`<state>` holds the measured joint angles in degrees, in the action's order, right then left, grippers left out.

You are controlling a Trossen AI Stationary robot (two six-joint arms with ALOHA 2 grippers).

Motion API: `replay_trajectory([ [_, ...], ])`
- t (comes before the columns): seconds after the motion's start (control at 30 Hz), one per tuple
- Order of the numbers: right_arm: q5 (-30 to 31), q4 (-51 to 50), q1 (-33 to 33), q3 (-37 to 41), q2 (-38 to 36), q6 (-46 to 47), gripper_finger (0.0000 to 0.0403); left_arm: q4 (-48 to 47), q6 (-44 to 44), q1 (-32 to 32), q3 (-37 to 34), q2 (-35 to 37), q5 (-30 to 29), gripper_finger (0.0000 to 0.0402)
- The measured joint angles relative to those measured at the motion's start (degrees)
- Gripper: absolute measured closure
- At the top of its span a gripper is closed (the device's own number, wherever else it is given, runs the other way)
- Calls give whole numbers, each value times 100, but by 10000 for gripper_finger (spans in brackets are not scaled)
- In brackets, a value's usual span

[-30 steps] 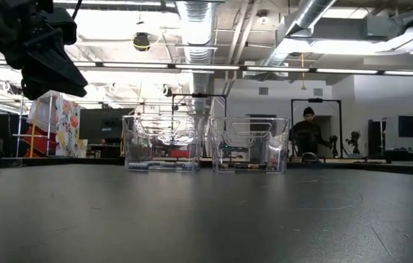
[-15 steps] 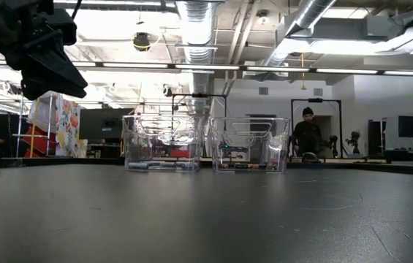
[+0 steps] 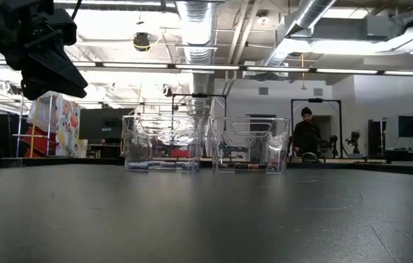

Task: Sort batteries
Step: Put the black battery into the right transparent bin

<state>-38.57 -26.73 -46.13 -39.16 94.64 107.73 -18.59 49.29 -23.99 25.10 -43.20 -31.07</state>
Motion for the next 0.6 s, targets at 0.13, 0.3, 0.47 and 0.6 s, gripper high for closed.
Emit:
replay_trajectory([
  [0.13, 33, -163, 107, 0, 23, -255, 300, 1, 1, 0, 0, 0, 3, 301],
  [0.3, 72, -235, 135, -9, 7, -307, 341, 4, 1, 0, 0, 0, 9, 301],
  [0.47, 76, -257, 150, -9, 7, -283, 354, 7, -1, 0, 0, 0, 11, 301],
  [0.6, 91, -322, 202, -36, 12, -285, 353, 4, -13, 0, 0, 0, 11, 301],
])
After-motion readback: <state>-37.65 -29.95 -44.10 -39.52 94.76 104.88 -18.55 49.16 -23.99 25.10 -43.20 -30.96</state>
